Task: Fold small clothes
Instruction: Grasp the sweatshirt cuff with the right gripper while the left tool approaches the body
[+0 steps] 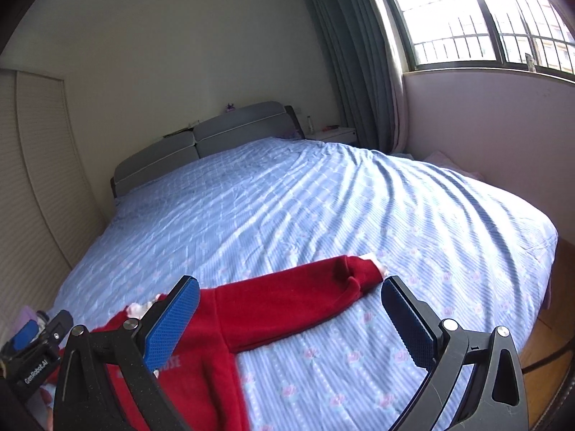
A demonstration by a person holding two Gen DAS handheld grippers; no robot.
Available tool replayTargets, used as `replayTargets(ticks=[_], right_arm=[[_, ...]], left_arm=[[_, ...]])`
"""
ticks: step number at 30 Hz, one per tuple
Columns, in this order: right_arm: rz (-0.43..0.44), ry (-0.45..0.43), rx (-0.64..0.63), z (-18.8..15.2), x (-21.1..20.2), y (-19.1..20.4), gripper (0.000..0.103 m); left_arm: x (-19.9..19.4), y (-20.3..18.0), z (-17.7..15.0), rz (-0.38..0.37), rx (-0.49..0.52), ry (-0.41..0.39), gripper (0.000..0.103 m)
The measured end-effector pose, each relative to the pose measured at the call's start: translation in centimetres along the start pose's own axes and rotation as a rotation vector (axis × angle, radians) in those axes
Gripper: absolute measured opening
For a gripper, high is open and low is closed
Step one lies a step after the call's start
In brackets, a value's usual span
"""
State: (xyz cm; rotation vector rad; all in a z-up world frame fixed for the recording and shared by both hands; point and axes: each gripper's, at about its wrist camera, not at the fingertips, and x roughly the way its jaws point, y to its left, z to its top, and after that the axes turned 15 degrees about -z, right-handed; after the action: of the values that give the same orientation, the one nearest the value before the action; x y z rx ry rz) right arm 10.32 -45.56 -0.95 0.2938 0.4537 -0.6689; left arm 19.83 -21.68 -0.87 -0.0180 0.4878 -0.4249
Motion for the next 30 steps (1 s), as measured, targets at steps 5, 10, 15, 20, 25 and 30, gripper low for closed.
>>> replayTargets(ticks=[5,10,15,20,25,30], right_arm=[[-0.073,0.037,0.035,0.4,6.7,-2.1,0.093],[-0.083,0.135,0.115,0.0,13.6,-4.6,0.076],[-0.1,0.196,0.19,-1.0,18.4,-6.0,0.073],[-0.125,0.235,0.217,-2.1,21.2,-6.8,0.068],[-0.116,0.299,0.251,-3.7,23.9,-7.8,0.065],[-0.032,0.347,0.33,-5.1,26.6,-9.1,0.047]], left_arm=[[6.5,-2.6,0.0,-0.013,0.001,0.026,0.103],[11.8,-4.9,-0.8,0.01,0.03,0.04,0.103],[14.9,-6.2,-1.4,0.026,0.013,0.049,0.103],[17.1,-8.1,-2.3,0.039,0.034,0.079,0.103],[17.8,-9.4,-3.8,0.04,0.064,0.102,0.103],[18.1,-9.6,-4.6,0.051,0.076,0.13,0.103]])
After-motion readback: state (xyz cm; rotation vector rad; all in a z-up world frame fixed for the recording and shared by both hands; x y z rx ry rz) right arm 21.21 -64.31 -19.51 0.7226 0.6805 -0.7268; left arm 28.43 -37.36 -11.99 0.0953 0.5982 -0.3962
